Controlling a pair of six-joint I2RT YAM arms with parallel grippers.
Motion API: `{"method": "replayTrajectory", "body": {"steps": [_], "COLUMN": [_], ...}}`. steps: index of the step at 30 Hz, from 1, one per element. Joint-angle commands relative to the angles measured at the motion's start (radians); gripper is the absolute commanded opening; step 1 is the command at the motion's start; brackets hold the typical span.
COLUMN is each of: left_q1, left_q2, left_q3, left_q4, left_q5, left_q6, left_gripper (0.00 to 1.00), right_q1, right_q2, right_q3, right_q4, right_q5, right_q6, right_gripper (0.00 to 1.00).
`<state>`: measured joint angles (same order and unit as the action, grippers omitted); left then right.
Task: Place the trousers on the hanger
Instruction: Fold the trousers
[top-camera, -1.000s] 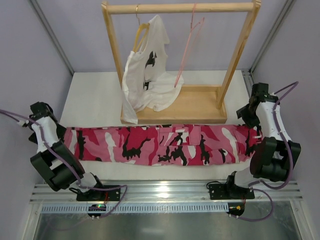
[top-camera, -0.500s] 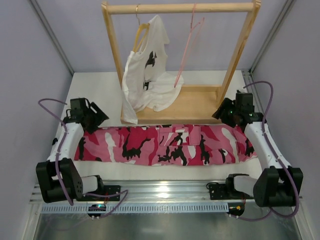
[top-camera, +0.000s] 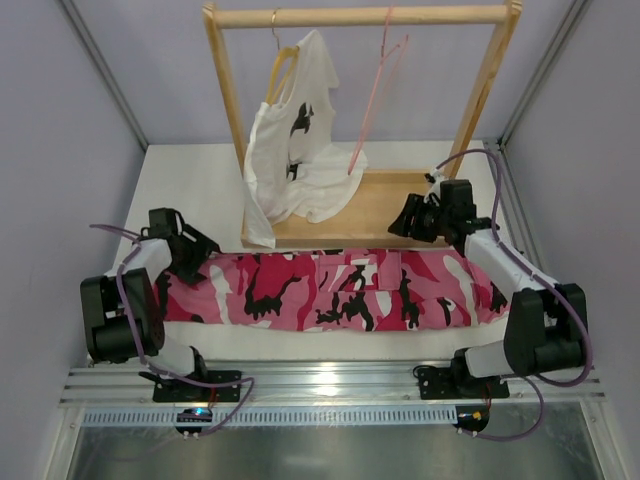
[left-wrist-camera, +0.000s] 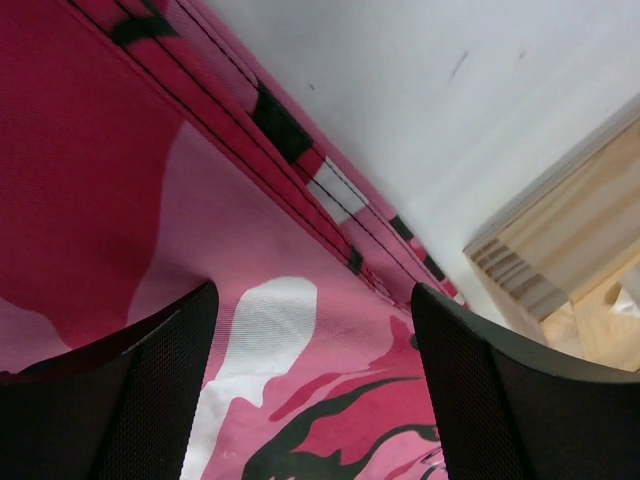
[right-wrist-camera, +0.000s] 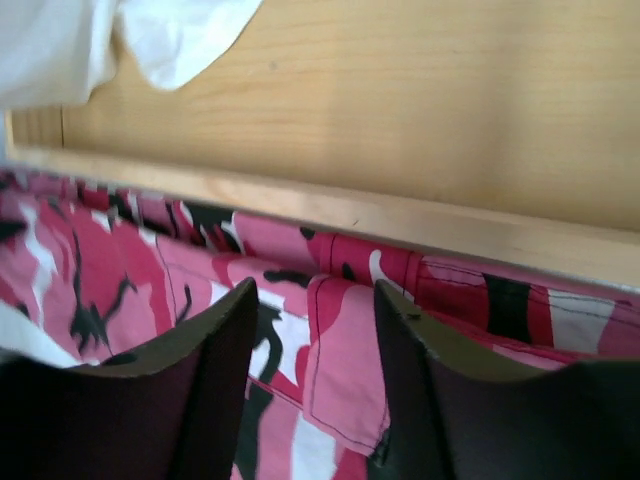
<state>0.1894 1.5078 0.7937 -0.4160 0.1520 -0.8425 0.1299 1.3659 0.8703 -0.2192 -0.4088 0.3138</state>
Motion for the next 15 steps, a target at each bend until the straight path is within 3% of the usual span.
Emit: {"method": "replayTrajectory", "body": {"steps": [1,3,4,6,11,15], "left_q1": [0.036,0.044,0.048,0.05,0.054,0.053], "left_q2": [0.026,0.031,0.034,0.051,0.074,0.065], "left_q3": [0.021,0.024,0.027,0.038,0.055,0.047], "left_q4": [-0.021,-0.026,-0.029,-0.047,-0.044,-0.026], "left_q5": [-0.058,-0.087,-0.089,-0.097,-0.091,-0.058], "left_q6": [-0.024,-0.03,-0.03,-0.023,-0.015,-0.021], "left_gripper": [0.79,0.79,0.79,0.79,0.8,0.79], "right_q1": [0.01,0.068,0.097,0.16,0.185,0.189], "right_q2": [0.045,0.039,0.035,0.056,0.186,0.318], "right_q3": [0.153,0.166,0.18,0.247,0.454,0.609], "right_q4": [-0.133,-0.181,-0.212,-0.337,-0.743,-0.997], "right_q5": [0.229,0.312,0.481,0.563,0.628,0.668], "right_q6": [0.292,0.419,0.523,0.605,0.948,1.05], "right_gripper": [0.51,0.49,0.5,0.52,0.52,0.51]}}
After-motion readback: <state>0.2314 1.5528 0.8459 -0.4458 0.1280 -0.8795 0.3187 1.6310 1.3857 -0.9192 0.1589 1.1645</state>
